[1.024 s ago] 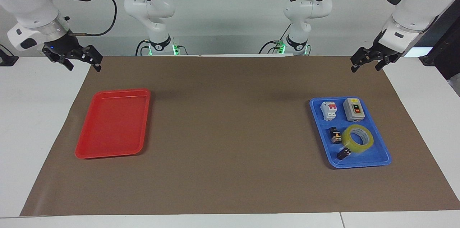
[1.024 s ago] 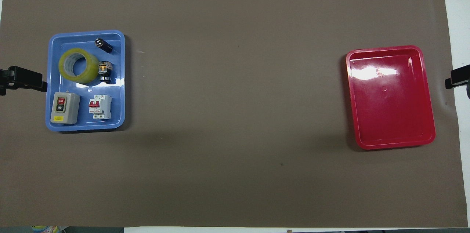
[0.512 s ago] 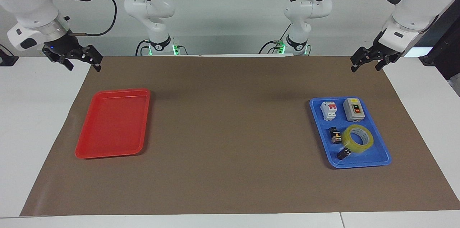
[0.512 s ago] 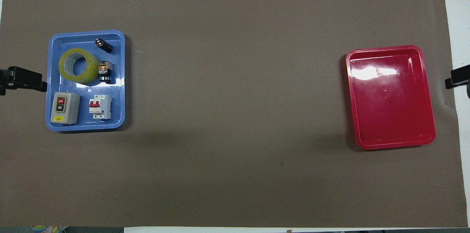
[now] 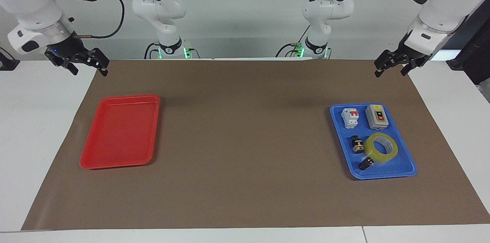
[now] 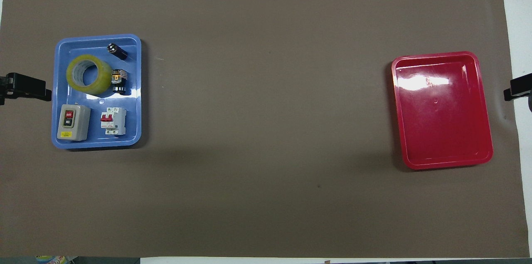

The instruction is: Place and move tape with both arms

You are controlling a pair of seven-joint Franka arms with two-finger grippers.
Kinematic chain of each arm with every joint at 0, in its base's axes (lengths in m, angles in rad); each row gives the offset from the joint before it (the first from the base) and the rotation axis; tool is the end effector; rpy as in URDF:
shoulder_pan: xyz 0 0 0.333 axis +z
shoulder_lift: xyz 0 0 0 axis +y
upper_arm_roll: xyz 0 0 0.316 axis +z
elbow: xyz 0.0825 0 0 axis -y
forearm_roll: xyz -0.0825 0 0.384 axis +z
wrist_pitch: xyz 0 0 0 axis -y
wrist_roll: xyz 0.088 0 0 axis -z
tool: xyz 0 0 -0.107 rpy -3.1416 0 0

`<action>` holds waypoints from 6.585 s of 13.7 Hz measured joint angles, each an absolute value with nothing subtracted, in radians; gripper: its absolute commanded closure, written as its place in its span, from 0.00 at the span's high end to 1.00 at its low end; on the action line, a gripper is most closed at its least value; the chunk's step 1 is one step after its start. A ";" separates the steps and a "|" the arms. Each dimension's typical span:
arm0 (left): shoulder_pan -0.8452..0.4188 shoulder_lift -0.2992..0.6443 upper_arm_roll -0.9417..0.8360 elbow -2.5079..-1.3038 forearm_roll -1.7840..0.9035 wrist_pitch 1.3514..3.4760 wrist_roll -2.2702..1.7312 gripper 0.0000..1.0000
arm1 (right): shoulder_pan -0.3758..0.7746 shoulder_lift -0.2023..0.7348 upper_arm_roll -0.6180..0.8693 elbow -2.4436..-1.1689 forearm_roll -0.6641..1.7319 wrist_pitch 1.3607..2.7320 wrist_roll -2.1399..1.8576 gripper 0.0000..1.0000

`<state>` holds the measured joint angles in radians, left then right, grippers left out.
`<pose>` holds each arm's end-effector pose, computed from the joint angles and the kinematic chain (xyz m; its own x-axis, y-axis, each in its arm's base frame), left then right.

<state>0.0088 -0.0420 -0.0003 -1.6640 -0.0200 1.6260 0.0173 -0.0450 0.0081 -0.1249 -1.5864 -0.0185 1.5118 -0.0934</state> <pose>0.5453 0.0026 0.6083 1.0000 -0.0077 0.0043 -0.0078 -0.9998 0.0199 0.5415 -0.0947 0.6078 0.9935 -0.0770 -0.0840 -0.0763 -0.9970 0.0117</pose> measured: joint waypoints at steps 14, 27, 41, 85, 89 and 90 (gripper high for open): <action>0.124 0.377 0.011 -1.650 -0.020 2.173 0.133 1.00 | -0.045 0.008 -0.125 -1.586 -0.019 1.512 -0.093 1.00; 0.125 0.451 0.010 -1.778 -0.020 2.285 0.135 0.00 | -0.045 0.008 -0.125 -1.586 -0.019 1.512 -0.093 1.00; 0.044 0.238 -0.002 -1.804 -0.019 2.067 0.007 0.00 | -0.045 0.008 -0.125 -1.586 -0.019 1.512 -0.093 1.00; -0.017 0.038 0.021 -1.707 -0.001 1.782 -0.056 1.00 | 0.484 0.308 -0.106 -1.689 0.041 2.068 0.359 1.00; -0.003 0.036 0.016 -1.601 -0.002 1.626 -0.037 1.00 | 0.560 0.410 -0.106 -1.733 0.042 2.213 0.435 1.00; -0.003 0.031 0.015 -1.592 -0.006 1.591 -0.037 1.00 | 0.565 0.416 -0.106 -1.756 0.042 2.232 0.437 1.00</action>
